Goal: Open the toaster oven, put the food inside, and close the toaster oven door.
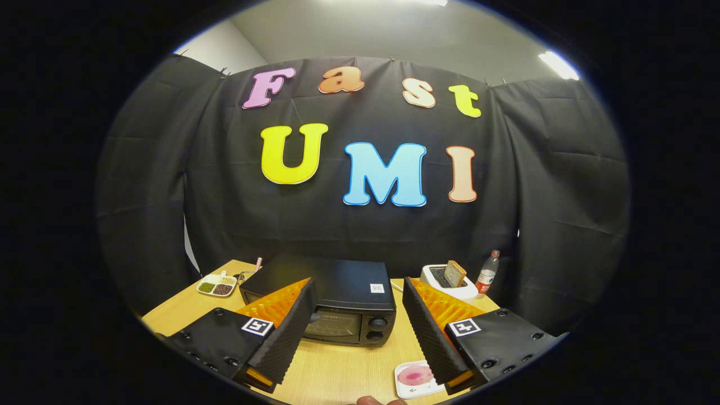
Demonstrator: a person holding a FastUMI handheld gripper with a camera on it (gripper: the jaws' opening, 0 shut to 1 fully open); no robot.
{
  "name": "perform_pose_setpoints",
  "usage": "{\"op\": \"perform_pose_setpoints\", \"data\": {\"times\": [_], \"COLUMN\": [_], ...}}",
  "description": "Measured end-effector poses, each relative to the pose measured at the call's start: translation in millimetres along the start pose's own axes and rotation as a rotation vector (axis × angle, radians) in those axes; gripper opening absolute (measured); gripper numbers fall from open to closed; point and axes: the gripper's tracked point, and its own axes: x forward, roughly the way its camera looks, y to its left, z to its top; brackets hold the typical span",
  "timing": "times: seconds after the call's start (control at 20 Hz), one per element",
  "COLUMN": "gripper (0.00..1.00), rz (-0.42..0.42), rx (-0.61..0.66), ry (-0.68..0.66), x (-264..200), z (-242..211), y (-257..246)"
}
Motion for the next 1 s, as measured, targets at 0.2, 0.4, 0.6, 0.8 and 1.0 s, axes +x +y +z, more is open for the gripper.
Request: {"op": "perform_pose_setpoints", "data": {"times": [0.2,0.4,0.6,0.8,1.0], "gripper": [0.97,0.98,0.98,0.98,0.98], "rz": [0.012,0.024,0.037,0.069,0.067], "rx": [-0.006,-0.021,-0.024,-0.018,-0.006], "ry": [0.019,0.055,0.119,0.169,0.210], "x": [25,53,77,96,111], "z": [1,-11,-33,-52,-71], "y": [21,41,60,81,94]}}
